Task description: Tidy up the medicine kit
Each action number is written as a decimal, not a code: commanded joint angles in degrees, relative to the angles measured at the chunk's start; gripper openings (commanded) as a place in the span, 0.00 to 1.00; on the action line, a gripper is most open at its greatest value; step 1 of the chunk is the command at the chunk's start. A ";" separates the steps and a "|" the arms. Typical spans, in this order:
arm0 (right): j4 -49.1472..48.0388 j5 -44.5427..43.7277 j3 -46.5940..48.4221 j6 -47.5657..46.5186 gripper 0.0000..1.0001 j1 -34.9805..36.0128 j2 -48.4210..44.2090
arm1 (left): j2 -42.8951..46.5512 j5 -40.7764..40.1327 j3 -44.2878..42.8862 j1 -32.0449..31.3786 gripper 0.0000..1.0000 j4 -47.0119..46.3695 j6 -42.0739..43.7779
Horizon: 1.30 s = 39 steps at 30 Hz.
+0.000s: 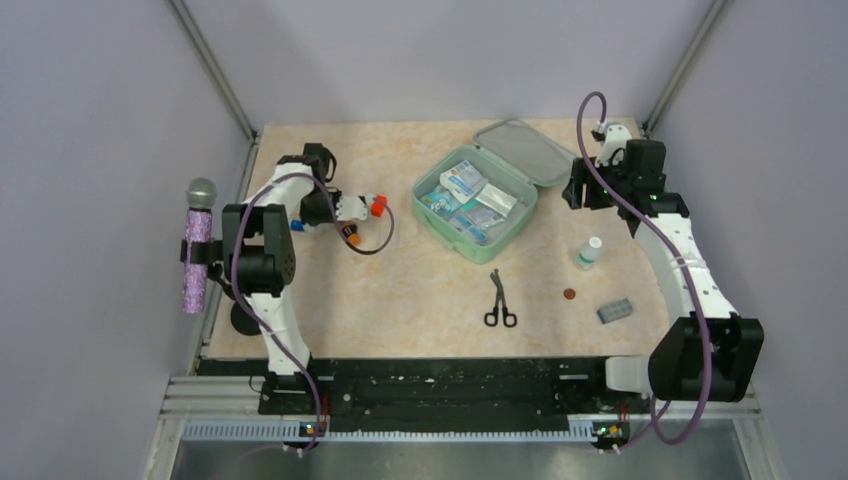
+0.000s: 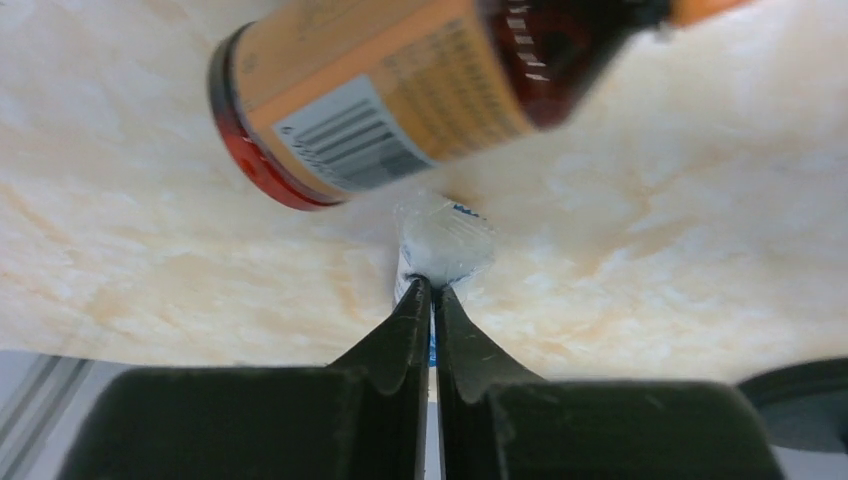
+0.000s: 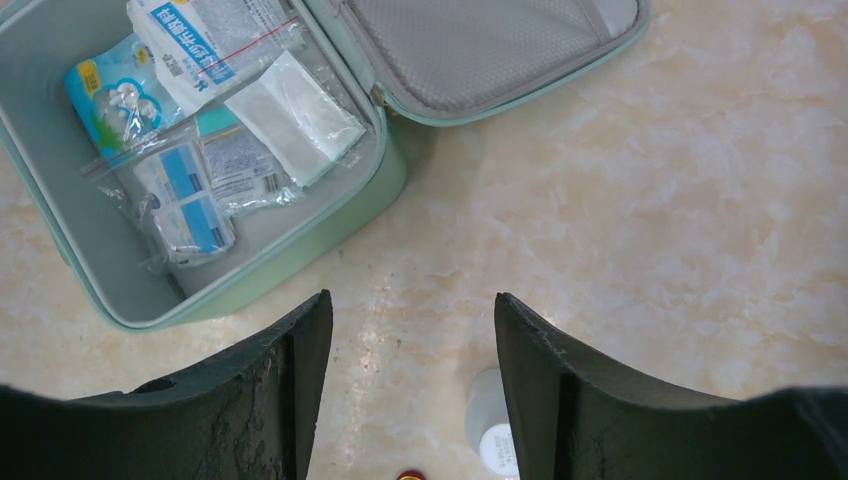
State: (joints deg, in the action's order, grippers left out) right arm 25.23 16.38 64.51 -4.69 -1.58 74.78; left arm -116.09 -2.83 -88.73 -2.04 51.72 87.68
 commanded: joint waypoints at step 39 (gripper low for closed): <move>2.73 -0.56 3.73 3.08 0.60 -0.12 1.34 | -6.77 26.48 -13.19 -28.33 0.00 -39.60 -73.45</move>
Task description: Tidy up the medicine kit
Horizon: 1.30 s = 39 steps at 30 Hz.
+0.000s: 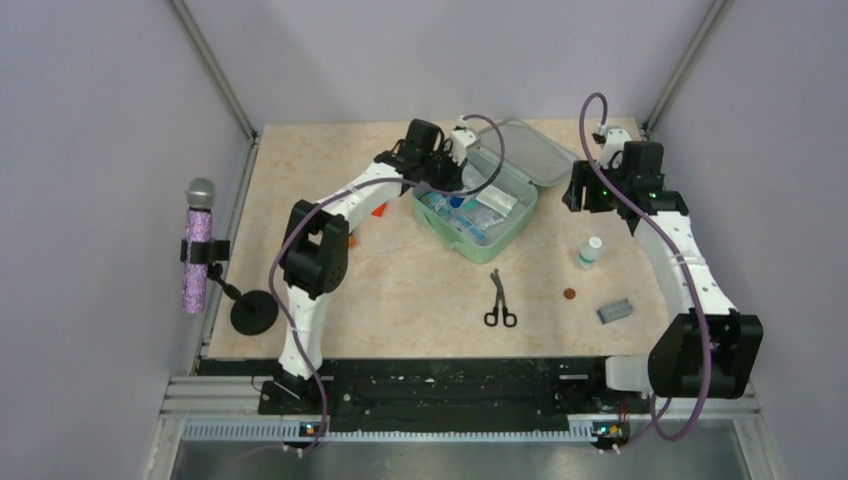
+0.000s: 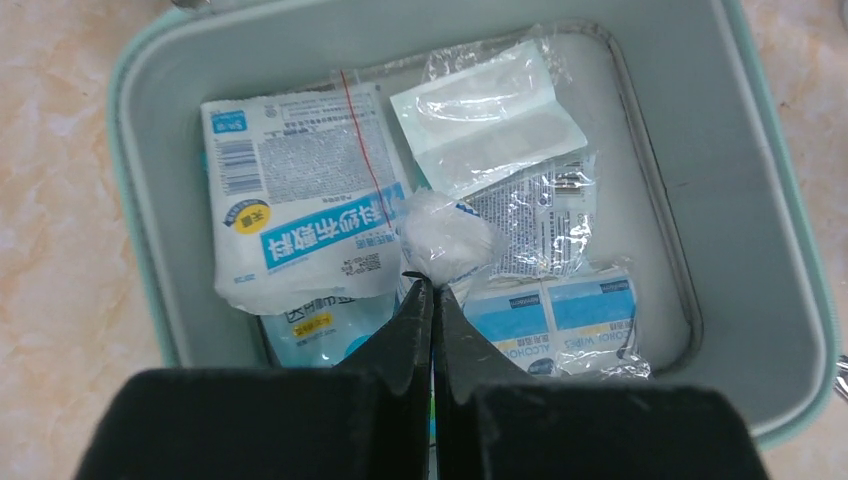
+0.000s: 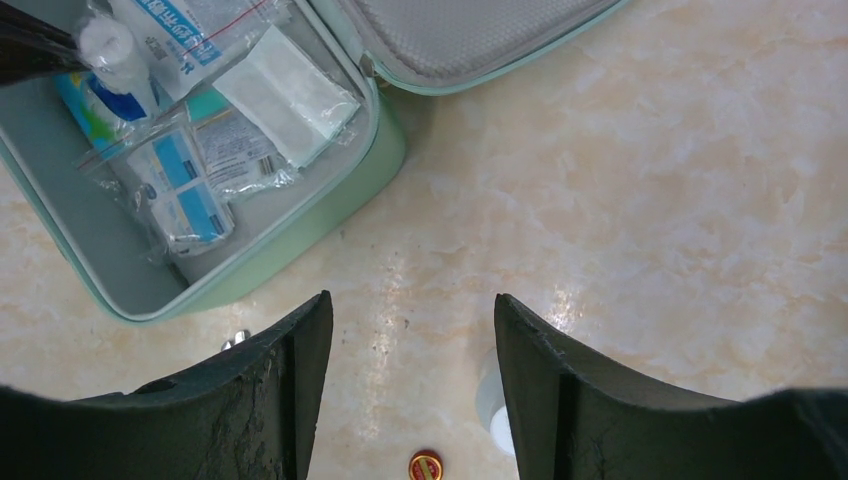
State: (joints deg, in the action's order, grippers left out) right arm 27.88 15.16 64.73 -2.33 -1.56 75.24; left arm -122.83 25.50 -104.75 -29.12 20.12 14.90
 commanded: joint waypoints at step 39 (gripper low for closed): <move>15.08 -12.50 -1.24 -16.13 0.63 -0.18 5.75 | 20.43 2.80 9.28 3.13 0.52 3.19 -5.19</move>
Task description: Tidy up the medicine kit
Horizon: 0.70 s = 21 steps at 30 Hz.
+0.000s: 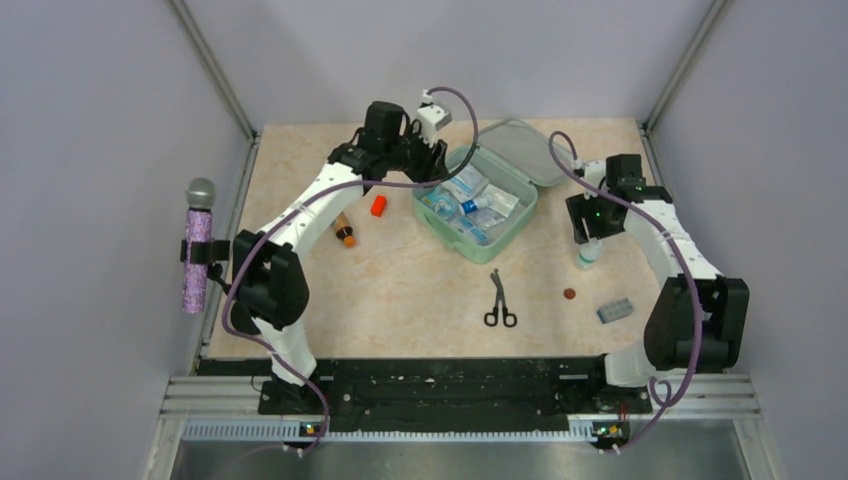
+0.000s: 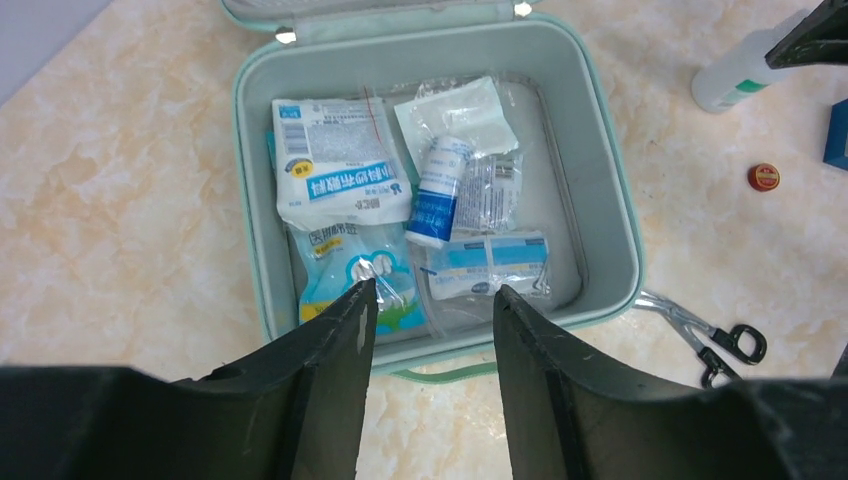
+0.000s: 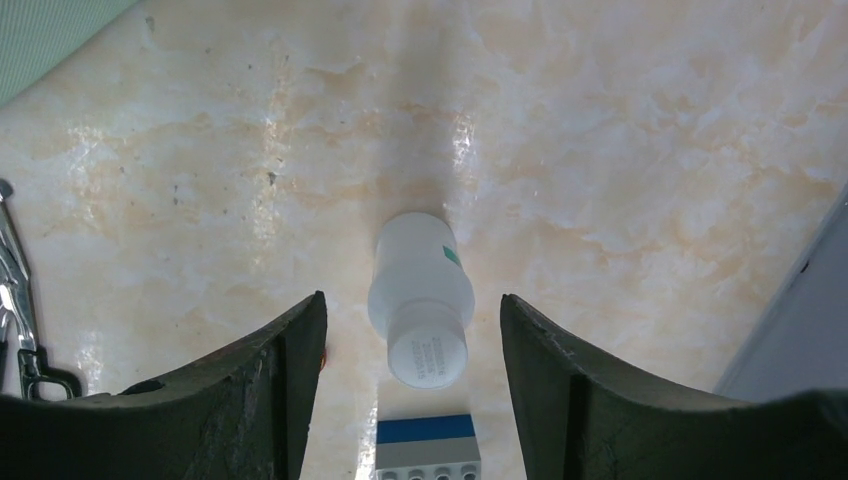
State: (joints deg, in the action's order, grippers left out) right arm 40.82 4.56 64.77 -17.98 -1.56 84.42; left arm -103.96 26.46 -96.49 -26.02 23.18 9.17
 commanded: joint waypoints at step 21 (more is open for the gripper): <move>2.28 -3.11 -4.03 0.36 0.46 -0.15 -2.43 | 1.63 3.02 0.95 0.03 0.50 1.28 1.44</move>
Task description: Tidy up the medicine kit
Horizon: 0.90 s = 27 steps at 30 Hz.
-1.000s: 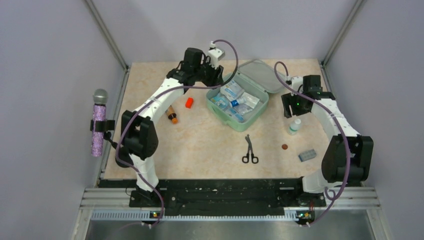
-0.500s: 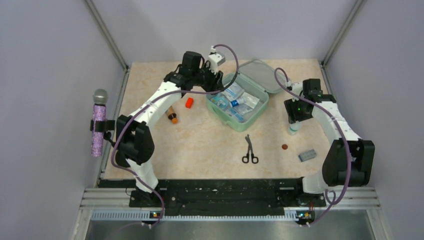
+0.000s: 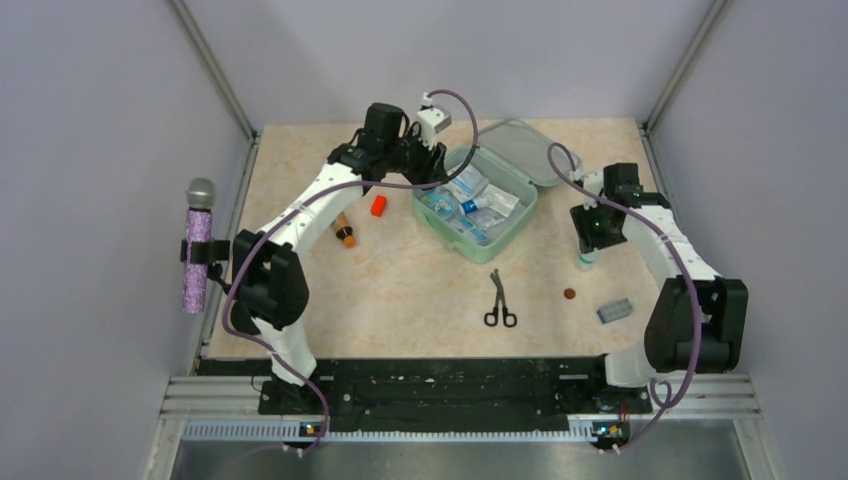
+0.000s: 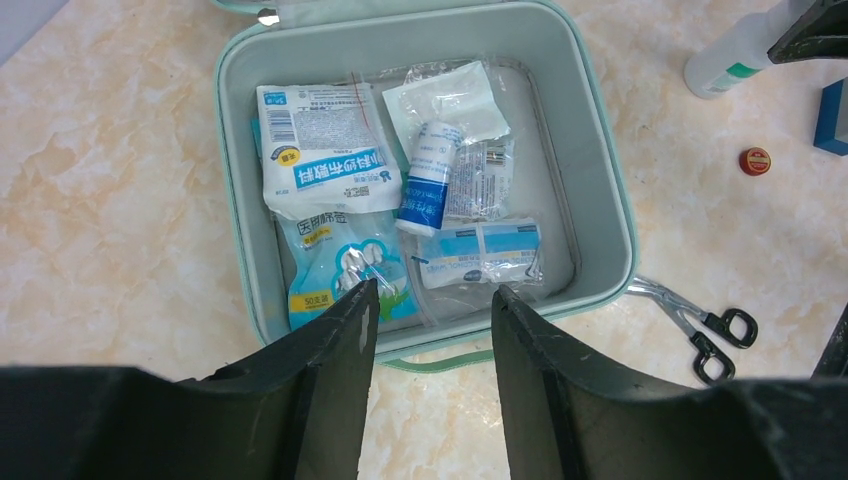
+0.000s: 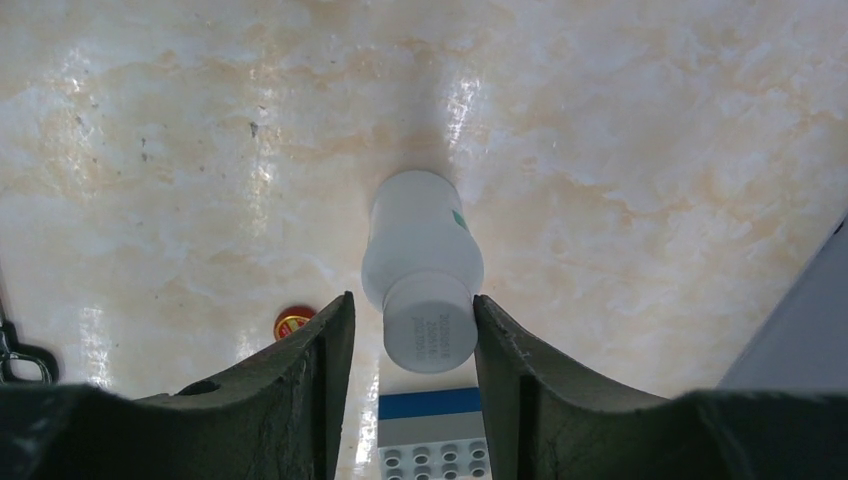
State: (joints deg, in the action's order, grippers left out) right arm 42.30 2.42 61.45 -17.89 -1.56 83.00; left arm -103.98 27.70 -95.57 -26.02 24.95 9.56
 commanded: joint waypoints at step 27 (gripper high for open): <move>-10.78 50.01 18.93 3.57 0.00 8.49 2.63 | 1.38 24.72 1.29 -0.44 0.68 -6.28 13.30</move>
State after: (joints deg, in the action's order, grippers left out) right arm 40.82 38.41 76.23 -17.41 2.55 83.31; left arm -101.60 43.77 -89.41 -26.02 18.59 18.41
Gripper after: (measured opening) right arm 0.330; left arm 0.659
